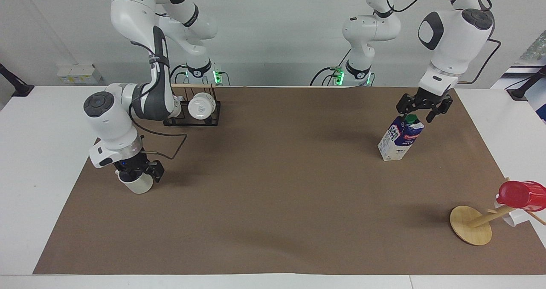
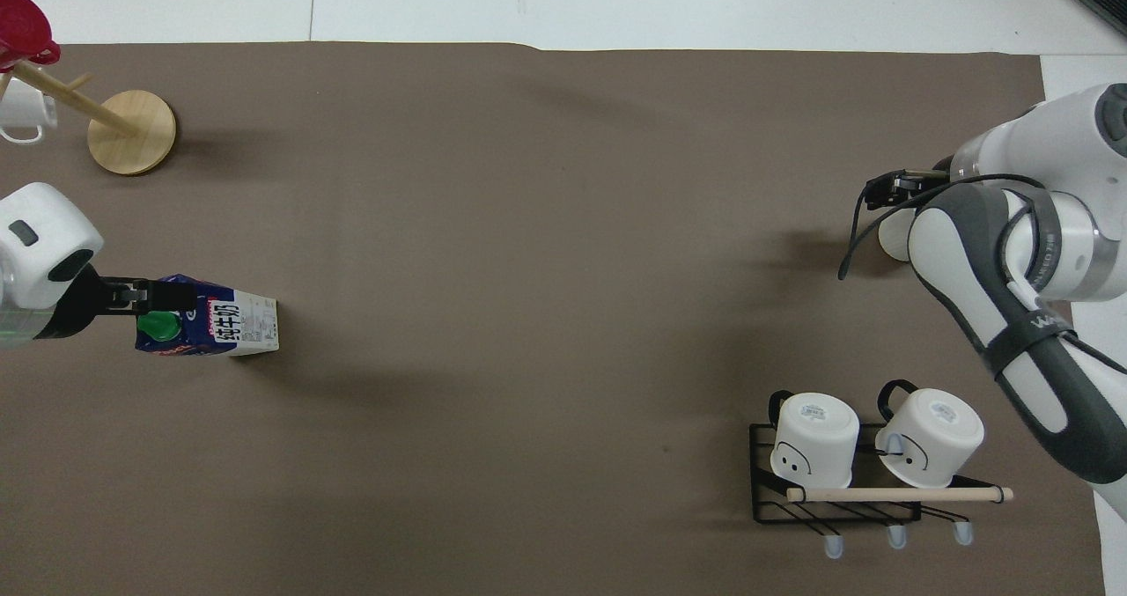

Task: Place cup and milk on table
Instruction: 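Lift the mug with the right gripper while the left gripper grasps the carton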

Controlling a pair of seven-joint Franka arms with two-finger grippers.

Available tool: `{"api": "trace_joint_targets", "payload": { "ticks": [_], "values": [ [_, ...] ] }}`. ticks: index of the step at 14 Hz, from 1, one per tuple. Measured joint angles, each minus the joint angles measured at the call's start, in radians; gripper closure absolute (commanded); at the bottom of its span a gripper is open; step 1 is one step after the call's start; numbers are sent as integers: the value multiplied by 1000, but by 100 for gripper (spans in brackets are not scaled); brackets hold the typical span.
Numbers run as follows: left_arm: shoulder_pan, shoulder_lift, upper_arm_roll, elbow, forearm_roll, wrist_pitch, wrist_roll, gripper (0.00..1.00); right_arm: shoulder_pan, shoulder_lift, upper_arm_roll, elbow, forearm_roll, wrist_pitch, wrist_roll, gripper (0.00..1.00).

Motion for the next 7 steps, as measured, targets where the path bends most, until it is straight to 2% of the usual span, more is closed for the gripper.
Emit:
{"api": "trace_joint_targets", "payload": {
  "ticks": [4,5,7],
  "values": [
    [1,10,6,-61,6,47,66,0,5,-3,1,1,0,0,0,100],
    [1,10,8,-64,6,47,73,4,9,-6,1,2,0,0,0,100],
    [1,9,9,-64,7,48,78,22,18,-19,1,8,0,-11,0,100]
  ]
}}
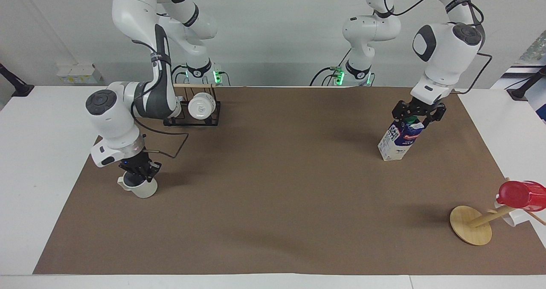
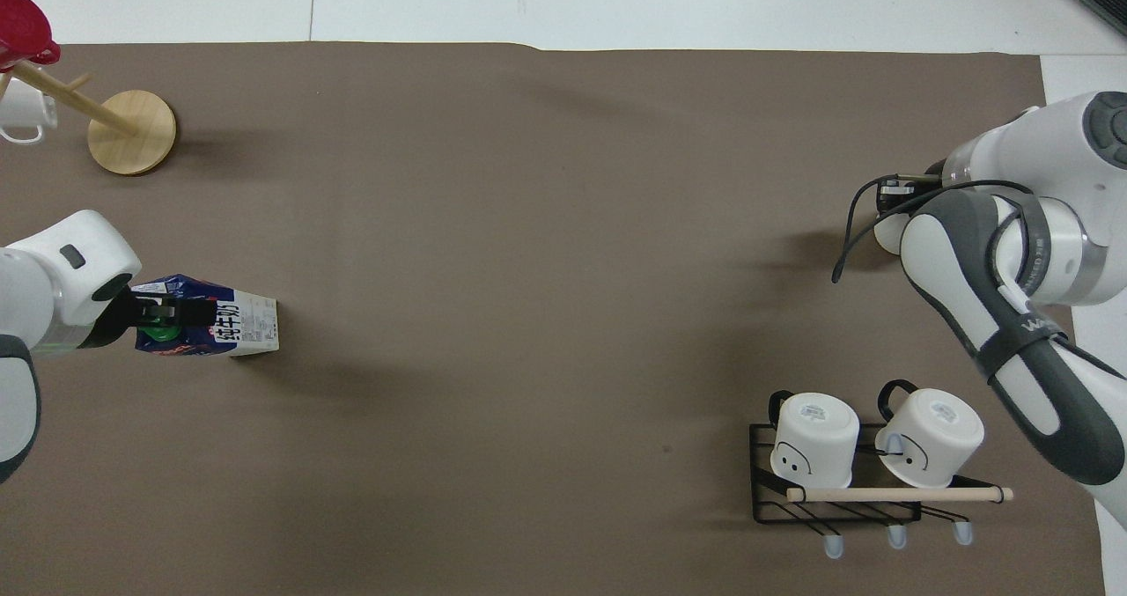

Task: Place cup and milk on table
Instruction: 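Lift the mug with the right gripper while the left gripper grasps the carton, then place the mug with the right gripper while the left gripper carries the carton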

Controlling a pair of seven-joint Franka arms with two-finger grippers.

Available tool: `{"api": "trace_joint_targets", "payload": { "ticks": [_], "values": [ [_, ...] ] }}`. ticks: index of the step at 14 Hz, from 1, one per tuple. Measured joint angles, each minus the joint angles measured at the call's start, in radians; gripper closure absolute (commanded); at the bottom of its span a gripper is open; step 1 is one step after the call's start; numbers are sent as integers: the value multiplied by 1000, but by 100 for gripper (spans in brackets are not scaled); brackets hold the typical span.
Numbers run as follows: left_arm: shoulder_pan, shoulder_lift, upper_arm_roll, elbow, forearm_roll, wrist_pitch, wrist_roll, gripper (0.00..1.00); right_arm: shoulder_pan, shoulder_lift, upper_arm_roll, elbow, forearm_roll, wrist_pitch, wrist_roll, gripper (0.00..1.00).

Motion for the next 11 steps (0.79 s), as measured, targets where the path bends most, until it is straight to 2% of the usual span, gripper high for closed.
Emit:
{"api": "trace_joint_targets", "payload": {
  "ticks": [1,4,11],
  "values": [
    [0,0,0,0,0,0,0,31,10,-8,0,7,0,-18,1,100],
    [0,0,0,0,0,0,1,47,70,-31,2,41,0,-74,62,100],
    [0,0,0,0,0,0,0,52,304,-40,5,170,-12,-215,295,100]
  ]
}}
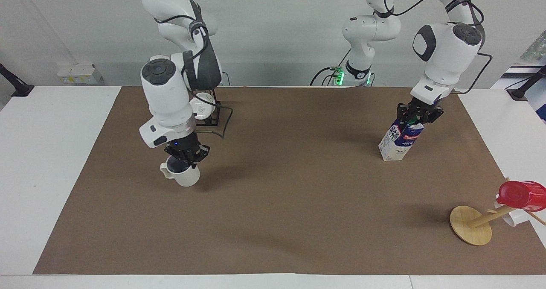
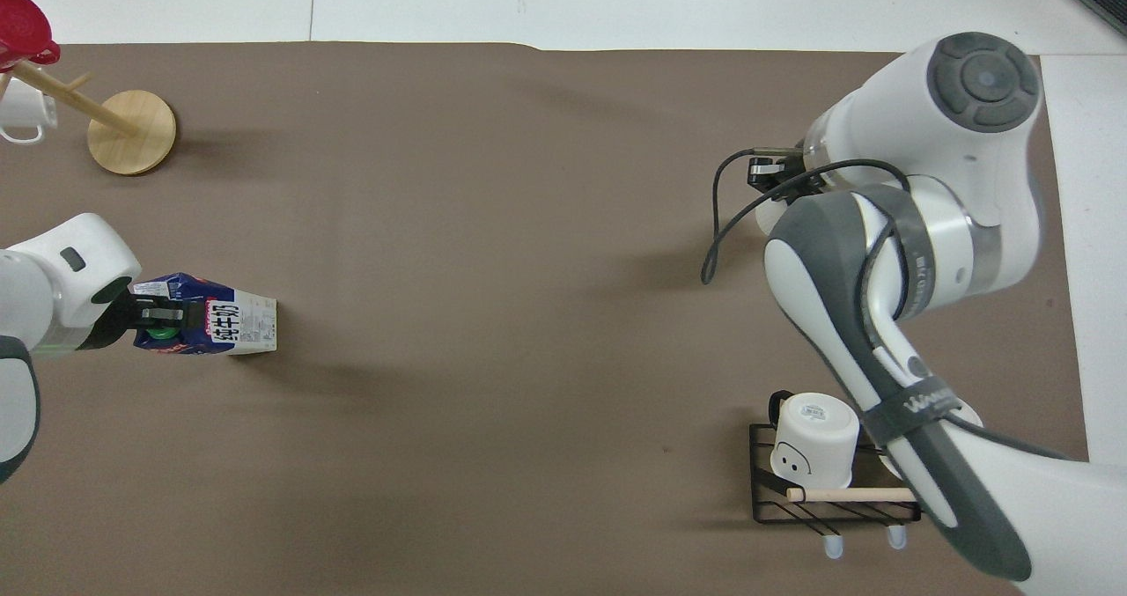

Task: Place cup and milk on table
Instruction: 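Place the mug with the right gripper while the left gripper carries the carton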

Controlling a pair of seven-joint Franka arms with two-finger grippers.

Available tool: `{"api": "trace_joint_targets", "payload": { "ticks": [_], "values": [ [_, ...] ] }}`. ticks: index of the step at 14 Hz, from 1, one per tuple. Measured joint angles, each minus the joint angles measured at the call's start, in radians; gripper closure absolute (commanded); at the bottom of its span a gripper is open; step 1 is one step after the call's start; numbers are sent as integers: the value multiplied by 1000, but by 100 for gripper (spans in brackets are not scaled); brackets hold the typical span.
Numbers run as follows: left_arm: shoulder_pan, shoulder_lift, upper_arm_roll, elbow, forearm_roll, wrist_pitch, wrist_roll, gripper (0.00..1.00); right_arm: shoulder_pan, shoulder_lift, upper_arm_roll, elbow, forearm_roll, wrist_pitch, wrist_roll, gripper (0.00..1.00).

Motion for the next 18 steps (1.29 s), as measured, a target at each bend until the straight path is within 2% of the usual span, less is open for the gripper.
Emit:
{"api": "trace_joint_targets", "payload": {
  "ticks": [4,9,13,18],
  "values": [
    [0,-3,0,21,0,-24,-14,54,127,6,0,35,-4,-8,57,100],
    [0,-12,0,132,0,-130,-45,57,214,17,0,95,-5,-76,109,100],
    [0,-13,0,229,0,-223,-69,59,309,23,1,104,-6,-104,216,100],
    [0,-4,-2,306,0,-290,-101,59,423,87,1,107,-12,-93,384,100]
  ]
}}
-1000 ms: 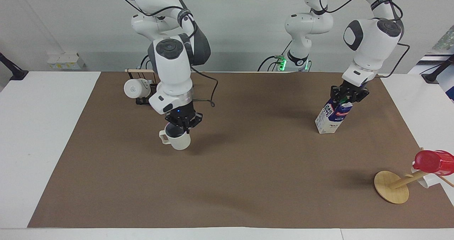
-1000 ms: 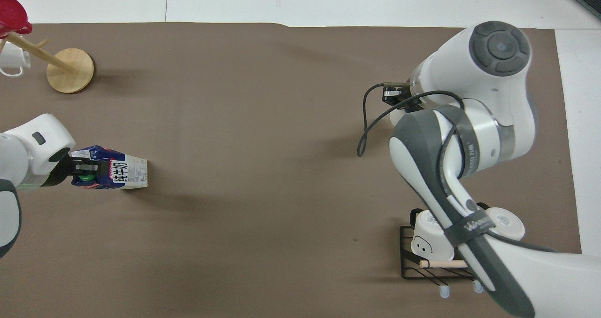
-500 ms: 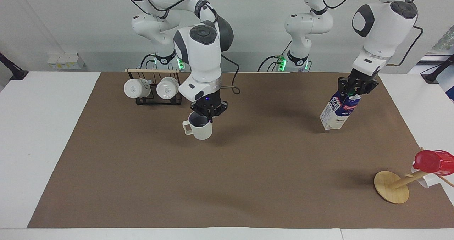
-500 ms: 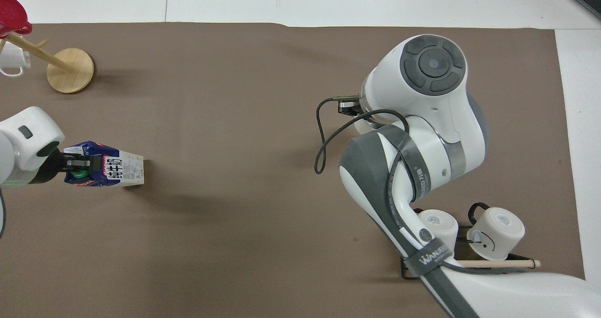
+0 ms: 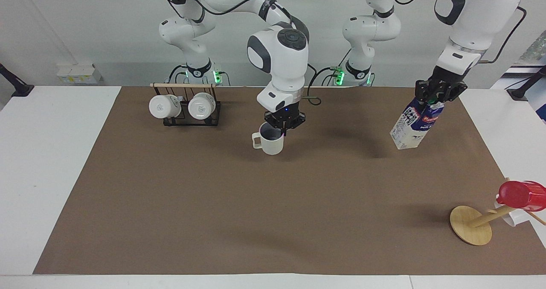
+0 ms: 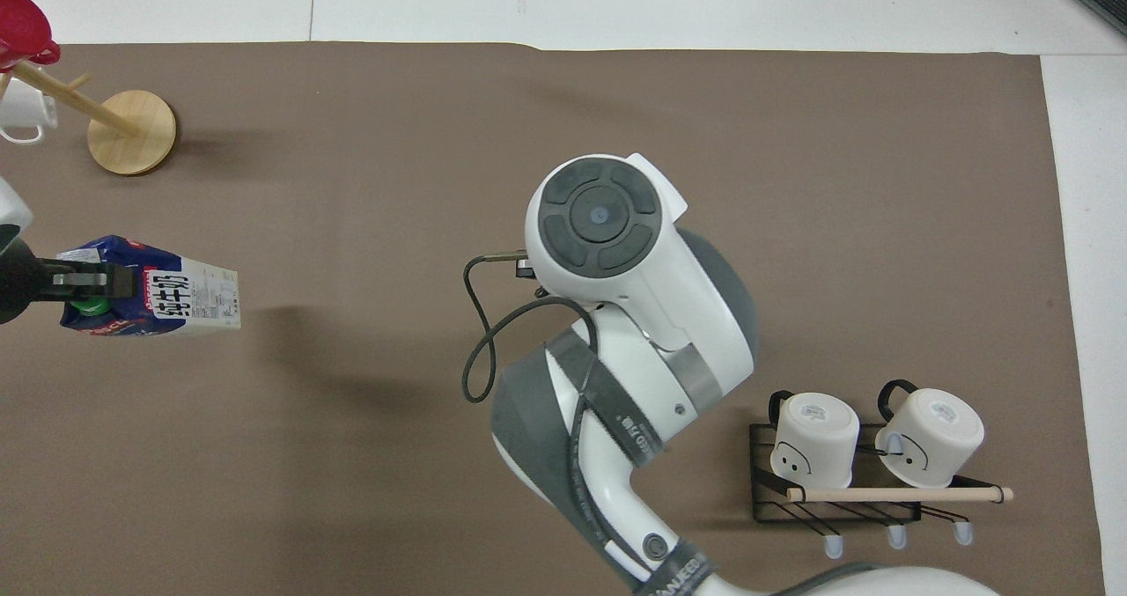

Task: Place cup and milk on table
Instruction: 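Place the mug with the right gripper while the left gripper carries the carton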

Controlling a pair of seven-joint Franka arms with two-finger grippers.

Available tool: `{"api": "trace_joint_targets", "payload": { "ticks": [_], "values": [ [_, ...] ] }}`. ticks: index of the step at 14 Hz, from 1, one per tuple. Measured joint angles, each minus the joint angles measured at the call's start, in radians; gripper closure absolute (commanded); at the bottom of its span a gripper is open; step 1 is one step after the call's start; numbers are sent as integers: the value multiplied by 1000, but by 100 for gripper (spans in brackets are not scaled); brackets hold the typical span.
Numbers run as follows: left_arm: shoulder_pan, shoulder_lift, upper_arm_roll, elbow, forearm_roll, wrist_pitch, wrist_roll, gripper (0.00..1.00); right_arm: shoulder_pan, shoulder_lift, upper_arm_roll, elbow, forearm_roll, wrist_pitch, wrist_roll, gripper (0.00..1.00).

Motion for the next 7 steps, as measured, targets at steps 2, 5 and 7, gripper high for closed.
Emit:
{"api": "trace_joint_targets", "payload": {
  "ticks": [2,5,7],
  "values": [
    [0,4,-4,6,0,-2,-15,59,37,45,0,11,-2,33,69,100],
    [-4,7,-14,13,-1,-3,-44,60,47,83,-1,20,-3,75,85,100],
    [-21,7,-22,15,-2,-3,-75,61,45,88,-2,14,-2,83,86,100]
  ]
}}
